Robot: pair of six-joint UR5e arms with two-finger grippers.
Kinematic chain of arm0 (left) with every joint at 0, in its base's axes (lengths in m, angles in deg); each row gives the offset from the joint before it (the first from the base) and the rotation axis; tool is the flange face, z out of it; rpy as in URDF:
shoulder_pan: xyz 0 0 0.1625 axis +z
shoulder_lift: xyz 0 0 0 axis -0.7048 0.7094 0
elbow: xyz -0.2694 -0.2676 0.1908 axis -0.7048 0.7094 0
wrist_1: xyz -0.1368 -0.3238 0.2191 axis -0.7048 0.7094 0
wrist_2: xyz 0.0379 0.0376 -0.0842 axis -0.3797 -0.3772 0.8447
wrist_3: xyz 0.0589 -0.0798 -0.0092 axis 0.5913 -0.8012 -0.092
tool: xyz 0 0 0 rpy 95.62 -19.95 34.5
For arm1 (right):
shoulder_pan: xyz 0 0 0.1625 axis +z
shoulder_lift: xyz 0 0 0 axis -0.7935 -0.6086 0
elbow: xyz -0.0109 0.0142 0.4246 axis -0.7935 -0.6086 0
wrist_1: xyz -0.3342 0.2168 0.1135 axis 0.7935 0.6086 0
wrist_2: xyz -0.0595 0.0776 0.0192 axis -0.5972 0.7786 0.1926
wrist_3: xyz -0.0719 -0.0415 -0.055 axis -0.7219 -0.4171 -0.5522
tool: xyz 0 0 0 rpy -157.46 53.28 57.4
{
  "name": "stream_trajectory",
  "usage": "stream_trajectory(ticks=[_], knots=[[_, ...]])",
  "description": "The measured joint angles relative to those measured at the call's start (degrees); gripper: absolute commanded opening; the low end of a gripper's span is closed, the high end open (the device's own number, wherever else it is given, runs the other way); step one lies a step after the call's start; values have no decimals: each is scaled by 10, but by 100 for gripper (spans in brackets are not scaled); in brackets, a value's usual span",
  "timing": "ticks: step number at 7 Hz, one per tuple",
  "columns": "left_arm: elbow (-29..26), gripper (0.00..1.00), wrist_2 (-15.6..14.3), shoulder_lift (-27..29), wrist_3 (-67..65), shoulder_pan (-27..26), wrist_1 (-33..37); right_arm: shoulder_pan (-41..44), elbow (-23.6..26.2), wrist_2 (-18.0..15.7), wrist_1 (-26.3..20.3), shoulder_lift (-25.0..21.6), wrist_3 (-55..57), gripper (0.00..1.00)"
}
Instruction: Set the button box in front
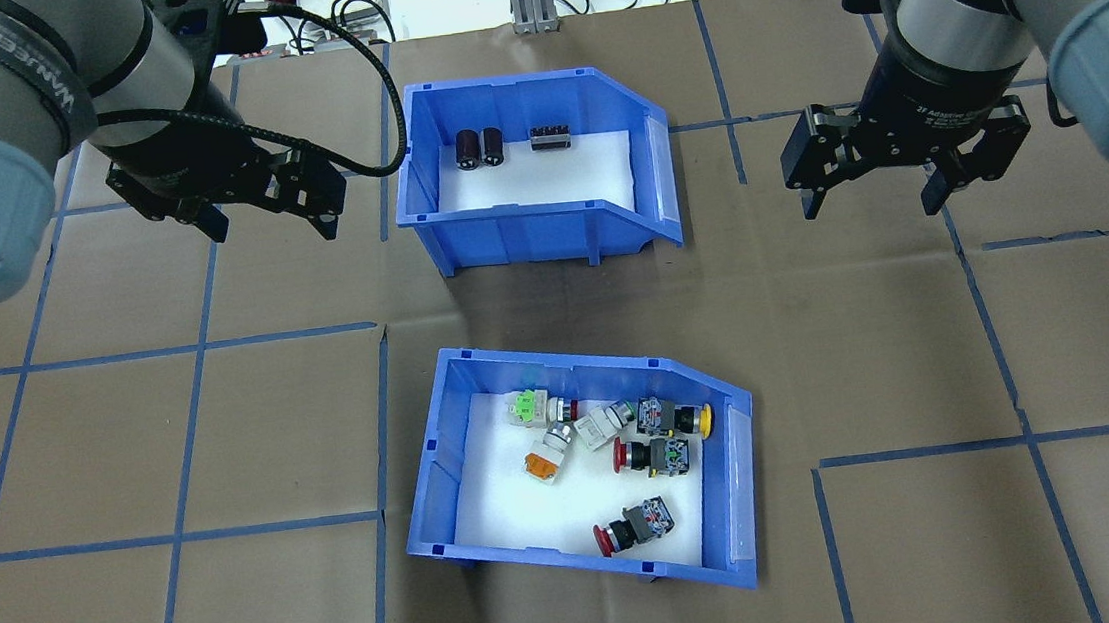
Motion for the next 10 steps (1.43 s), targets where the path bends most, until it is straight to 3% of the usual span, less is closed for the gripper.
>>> stream_trajectory(ticks=[10], knots=[[11,99,2,-7,-4,0,-2,-1,-2,-2,3,2,-7,100]])
